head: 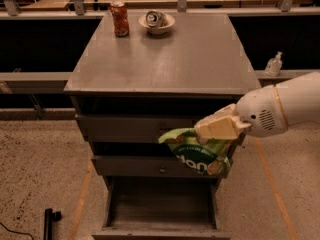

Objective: Place green rice chip bag into bottom drawer

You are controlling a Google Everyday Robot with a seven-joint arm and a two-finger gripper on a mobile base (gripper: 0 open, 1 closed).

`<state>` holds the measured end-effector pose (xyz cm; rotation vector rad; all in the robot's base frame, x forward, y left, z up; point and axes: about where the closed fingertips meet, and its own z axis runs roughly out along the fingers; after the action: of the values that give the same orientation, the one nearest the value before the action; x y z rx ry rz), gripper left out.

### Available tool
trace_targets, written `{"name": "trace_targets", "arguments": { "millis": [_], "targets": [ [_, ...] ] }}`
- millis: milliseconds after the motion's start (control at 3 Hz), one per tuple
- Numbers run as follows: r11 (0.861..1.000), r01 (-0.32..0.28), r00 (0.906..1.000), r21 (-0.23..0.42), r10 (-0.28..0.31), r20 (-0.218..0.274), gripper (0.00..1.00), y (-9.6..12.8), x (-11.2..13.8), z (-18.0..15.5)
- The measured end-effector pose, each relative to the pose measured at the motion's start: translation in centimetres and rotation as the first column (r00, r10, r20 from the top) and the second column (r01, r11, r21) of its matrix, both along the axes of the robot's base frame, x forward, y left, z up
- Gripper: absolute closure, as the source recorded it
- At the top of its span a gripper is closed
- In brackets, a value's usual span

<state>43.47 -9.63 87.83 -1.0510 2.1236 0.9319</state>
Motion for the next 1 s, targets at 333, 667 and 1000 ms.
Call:
{"name": "trace_targets", "arguments": {
  "millis": [333,667,1000],
  "targets": [
    [1.000,-0.013,0.9997,-0.005,0.012,-0.023,1.00,0.3,-0.7,-0.7],
    [1.000,-0.017,0.9994,-0.015,0.017,-0.031,1.00,0.9,-1.0,-0.3],
    [0.998,0.005,0.9939,0.055,0.001,-0.110,1.00,2.7,-0.2,-4.9]
  ]
}}
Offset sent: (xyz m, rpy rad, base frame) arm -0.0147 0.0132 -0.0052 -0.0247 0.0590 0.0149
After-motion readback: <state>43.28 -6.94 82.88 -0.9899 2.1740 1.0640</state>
